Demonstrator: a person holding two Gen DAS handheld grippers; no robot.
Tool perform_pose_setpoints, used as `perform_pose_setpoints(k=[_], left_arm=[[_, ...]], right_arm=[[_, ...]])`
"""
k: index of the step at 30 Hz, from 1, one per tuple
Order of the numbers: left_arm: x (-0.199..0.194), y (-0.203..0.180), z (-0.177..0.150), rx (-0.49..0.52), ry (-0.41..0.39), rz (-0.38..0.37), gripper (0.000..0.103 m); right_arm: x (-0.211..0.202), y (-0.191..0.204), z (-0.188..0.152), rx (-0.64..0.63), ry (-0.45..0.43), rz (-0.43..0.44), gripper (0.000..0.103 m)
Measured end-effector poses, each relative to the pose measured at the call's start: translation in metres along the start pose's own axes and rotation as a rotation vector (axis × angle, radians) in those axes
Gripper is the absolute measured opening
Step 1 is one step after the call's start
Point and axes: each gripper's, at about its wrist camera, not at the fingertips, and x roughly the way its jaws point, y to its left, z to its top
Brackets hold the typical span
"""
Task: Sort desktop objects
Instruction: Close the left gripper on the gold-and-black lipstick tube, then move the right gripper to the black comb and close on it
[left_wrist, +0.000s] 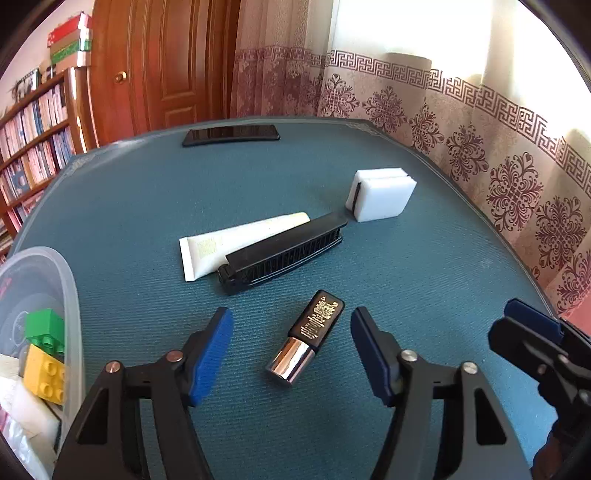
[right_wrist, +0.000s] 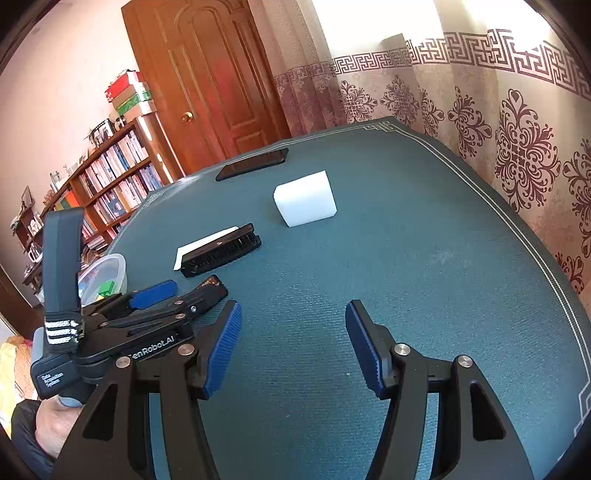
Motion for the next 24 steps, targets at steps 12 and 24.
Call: perform_pose_setpoints(k=[12,24], left_arm=[[0.002,0.001,-0.002,-0.005,0.011,-0.068,0.026],[-0.02,0.01,-0.011,-0.036,-0.024,-0.038,0.023]], right_arm=[[0.011,0.02,0.019,-0.057,0.0,-0.001,0.062],[0.047,0.041,0.043,-0.157,0.001,0.051,0.062]])
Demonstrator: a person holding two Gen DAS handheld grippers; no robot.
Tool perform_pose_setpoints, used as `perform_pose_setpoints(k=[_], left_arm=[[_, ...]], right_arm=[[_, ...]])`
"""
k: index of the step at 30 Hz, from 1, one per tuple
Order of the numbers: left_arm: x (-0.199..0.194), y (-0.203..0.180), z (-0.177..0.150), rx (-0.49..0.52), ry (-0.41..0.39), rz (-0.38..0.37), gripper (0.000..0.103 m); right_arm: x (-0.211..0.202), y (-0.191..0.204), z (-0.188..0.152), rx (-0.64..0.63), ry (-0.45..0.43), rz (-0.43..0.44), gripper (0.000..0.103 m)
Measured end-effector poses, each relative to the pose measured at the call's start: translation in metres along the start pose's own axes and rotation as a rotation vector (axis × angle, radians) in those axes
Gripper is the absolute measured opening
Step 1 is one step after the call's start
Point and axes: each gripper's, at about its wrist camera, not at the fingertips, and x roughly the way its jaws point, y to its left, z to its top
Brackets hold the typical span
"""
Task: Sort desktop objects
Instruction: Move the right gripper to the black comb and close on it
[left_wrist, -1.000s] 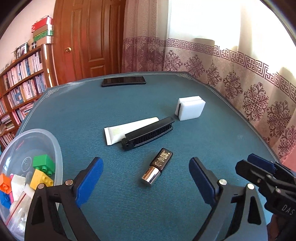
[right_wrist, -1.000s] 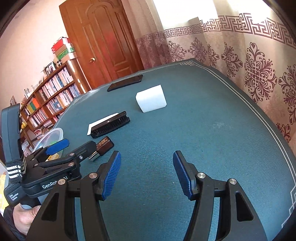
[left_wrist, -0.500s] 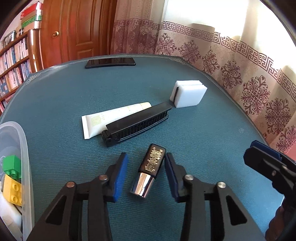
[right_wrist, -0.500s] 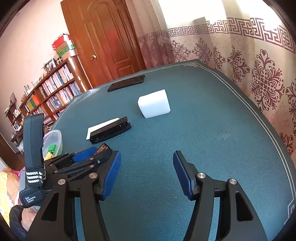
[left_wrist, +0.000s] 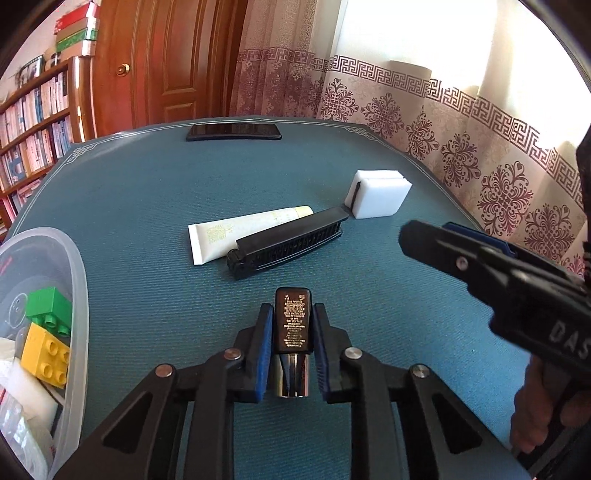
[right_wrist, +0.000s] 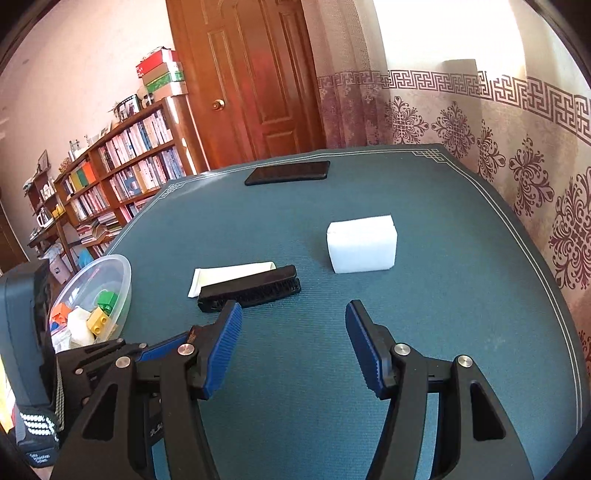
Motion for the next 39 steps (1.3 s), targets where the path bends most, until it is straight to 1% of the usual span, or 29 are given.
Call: perform_pose_setpoints(k=[7,13,18,22,27,33,39], left_arm=[[-0.016,0.008,-0.009,-0.038,-0.013,0.034,0.023],[-0.02,0.014,-0.014,-0.062,-0.006,0.036,0.023],[-0.021,0.017,-0.017,-0.07,0.004,0.038,0.023],[-0.02,0.018,-0.017,-0.08,0.007,0.039,0.023],[-0.02,0.018,-0.019,-0.077,0.014,0.036,0.023],[-0.026,0.028,-0.023,-0.108,0.018,0.041,0.023],[-0.027,0.026,-0.026,-0.1,0.018,0.05,0.023]], right_arm=[[0.026,0.004,0.016,-0.04,0.005,0.055,0.062],[0.053,0.01,0.032,-0.079,0.011,0.09,0.062],[0.077,0.007,0.042,-0.062,0.046,0.14,0.062],[0.088,0.006,0.041,-0.057,0.083,0.193,0.062],[0.086,0.009,0.031,-0.081,0.114,0.22,0.062],[0.073,0.003,0.008,-0.045,0.19,0.296,0.062],[0.062,0.019,0.001,-0.111,0.197,0.318,0.062]])
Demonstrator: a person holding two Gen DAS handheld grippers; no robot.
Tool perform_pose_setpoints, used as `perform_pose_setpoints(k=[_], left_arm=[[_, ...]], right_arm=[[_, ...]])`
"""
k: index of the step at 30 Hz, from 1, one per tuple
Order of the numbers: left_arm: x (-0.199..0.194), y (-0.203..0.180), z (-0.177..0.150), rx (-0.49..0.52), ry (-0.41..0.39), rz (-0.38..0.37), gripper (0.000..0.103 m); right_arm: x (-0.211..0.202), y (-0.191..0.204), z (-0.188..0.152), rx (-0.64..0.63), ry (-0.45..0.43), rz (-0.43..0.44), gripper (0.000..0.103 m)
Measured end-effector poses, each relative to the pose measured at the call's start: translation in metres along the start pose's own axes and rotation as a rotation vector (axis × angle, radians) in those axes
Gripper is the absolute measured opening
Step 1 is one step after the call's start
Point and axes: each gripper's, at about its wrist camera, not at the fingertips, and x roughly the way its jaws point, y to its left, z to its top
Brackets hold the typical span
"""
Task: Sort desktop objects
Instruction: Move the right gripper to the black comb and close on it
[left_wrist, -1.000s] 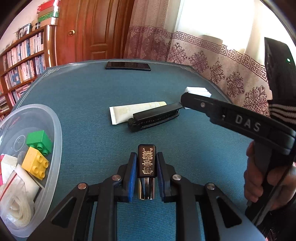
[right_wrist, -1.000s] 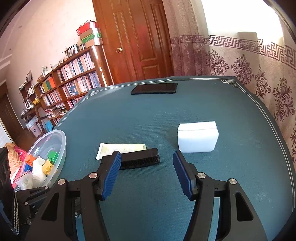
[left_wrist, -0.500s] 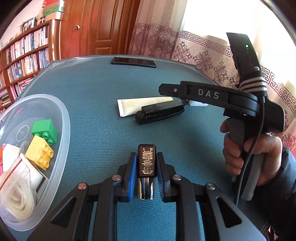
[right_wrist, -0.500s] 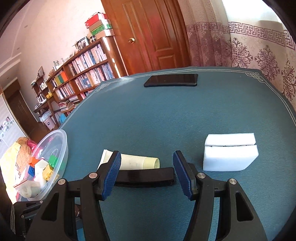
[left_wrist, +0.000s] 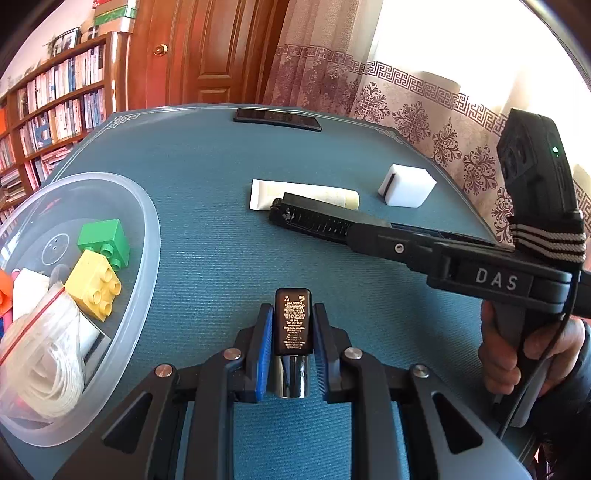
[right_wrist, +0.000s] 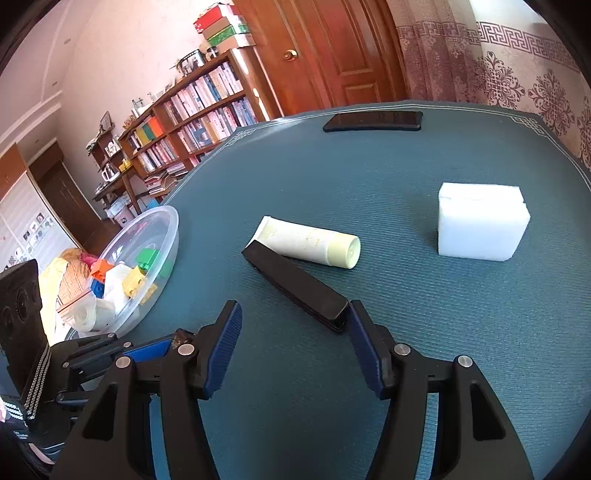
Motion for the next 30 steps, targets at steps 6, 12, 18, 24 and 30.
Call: perform_pose_setpoints(k=[6,12,18,24,30], left_arm=[[0.002,0.003,-0.001,-0.011,0.005,-0.001,0.023],[0.004,0.005,-0.001,-0.019,0.014,-0.007,0.023],[0.004,0.006,-0.002,-0.02,0.014,-0.007,0.023],[0.004,0.006,-0.002,-0.021,0.013,-0.006,0.023],[0.005,0.006,-0.002,-0.019,0.011,0.002,0.023]], right_arm=[[0.011,0.017,0.004,-0.102,-0.004,-0.063,0.06],[0.021,0.005,0.012,-0.087,0.001,-0.097,0.058],[0.022,0.002,0.014,-0.09,0.008,-0.044,0.058],[0.024,0.017,0.007,-0.124,0.057,0.039,0.053],[0.037,0.017,0.014,-0.124,0.064,-0.005,0.036]])
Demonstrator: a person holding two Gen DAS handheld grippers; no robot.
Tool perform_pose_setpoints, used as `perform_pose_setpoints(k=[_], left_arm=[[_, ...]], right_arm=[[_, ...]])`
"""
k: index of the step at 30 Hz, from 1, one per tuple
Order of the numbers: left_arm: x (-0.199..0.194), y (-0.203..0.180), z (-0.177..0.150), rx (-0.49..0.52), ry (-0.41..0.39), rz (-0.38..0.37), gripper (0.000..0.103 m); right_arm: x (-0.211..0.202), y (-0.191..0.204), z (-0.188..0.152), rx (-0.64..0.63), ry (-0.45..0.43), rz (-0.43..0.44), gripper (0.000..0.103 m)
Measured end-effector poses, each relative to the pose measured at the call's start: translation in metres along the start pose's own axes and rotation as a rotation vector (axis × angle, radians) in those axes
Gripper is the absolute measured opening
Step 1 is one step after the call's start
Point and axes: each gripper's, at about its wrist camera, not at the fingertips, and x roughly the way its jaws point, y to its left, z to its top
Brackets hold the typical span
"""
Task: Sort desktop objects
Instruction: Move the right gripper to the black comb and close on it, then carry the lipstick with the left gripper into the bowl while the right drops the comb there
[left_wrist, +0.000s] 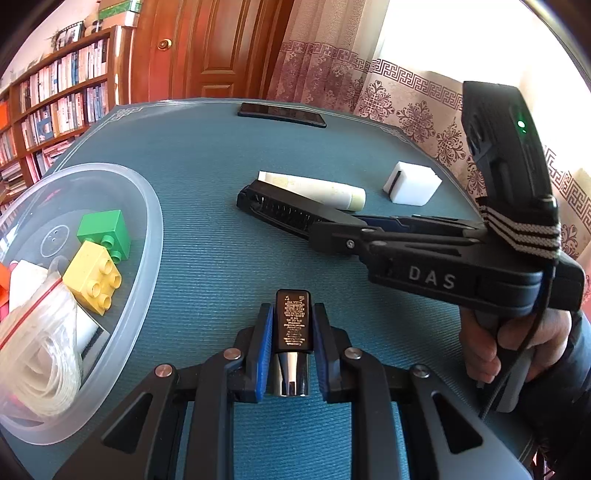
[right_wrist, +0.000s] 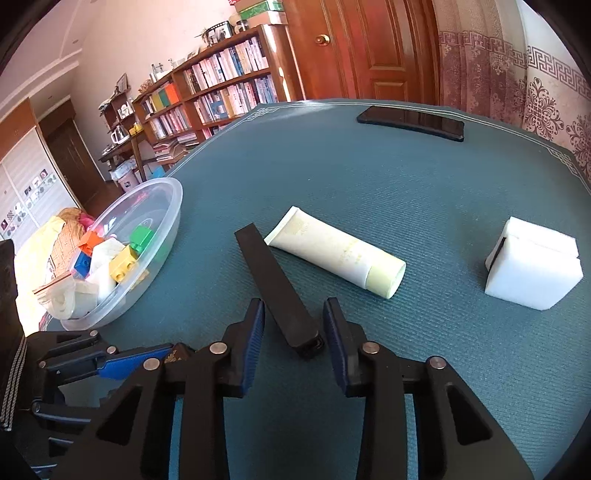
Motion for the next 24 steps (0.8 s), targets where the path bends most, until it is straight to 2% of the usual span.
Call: perform_pose_setpoints(k=[9,13,18,24], left_arm=[[-0.001,-0.001,-0.001,0.011,-0.002,0.012,0.023],[-0.003,-0.001,-0.003,0.006,-0.008,0.02,0.023],[-0.011,0.001,-0.005,-0.004,-0.035,0.028,0.023],[-0.019,-0.01,-0.01,0.039,-0.051,0.034,0.023]], right_arm=[[0.017,0.011,0.014,-0.05,0.008,-0.015,0.034],[0.015,0.011,0.012,-0.046,0.01,-0.035,0.018],[0.001,0.008,0.001,-0.012,-0.007,-0.068,0.018],[-0.026,0.008,-0.01,0.037,-0.055,-0.074,0.018]])
